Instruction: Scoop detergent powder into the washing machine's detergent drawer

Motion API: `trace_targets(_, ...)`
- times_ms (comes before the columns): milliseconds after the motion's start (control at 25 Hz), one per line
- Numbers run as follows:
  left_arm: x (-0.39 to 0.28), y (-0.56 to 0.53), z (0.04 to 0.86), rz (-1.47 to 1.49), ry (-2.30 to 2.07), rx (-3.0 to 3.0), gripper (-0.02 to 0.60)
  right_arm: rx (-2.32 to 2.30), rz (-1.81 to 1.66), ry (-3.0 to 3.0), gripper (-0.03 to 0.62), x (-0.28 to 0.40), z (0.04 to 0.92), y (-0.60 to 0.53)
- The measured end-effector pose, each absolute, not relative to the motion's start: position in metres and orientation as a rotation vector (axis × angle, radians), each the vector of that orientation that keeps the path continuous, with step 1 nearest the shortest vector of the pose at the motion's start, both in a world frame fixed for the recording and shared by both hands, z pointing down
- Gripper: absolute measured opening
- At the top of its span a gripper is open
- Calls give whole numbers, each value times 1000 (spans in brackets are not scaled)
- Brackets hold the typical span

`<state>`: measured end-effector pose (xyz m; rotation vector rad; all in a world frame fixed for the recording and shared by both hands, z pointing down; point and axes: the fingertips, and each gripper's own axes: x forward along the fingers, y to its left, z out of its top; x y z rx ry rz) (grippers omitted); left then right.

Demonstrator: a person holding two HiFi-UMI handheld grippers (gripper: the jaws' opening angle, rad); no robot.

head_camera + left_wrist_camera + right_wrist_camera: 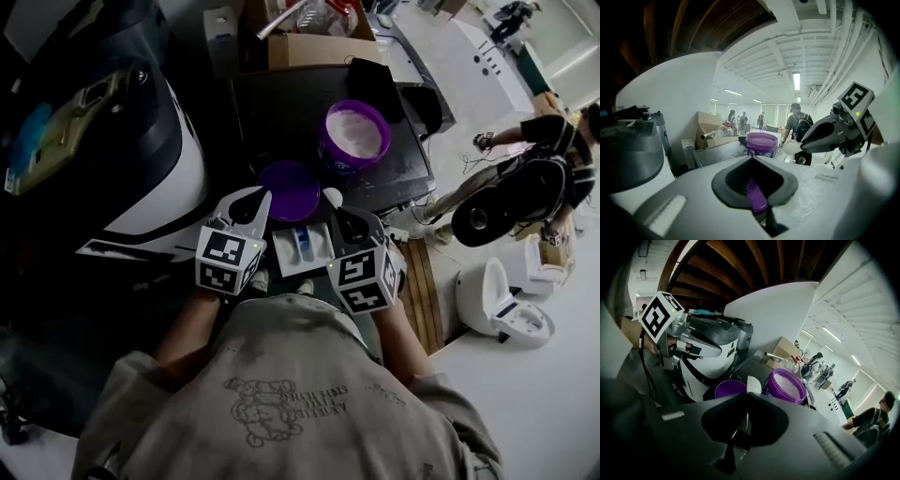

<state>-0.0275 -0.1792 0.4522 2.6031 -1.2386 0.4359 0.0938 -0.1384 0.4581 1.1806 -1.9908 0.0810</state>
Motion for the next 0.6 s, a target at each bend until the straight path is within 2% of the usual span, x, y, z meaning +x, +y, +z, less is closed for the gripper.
trace_targets(600, -4, -244, 381, 323, -1280, 2691, 2, 1370, 136, -2133, 35, 125, 389, -205)
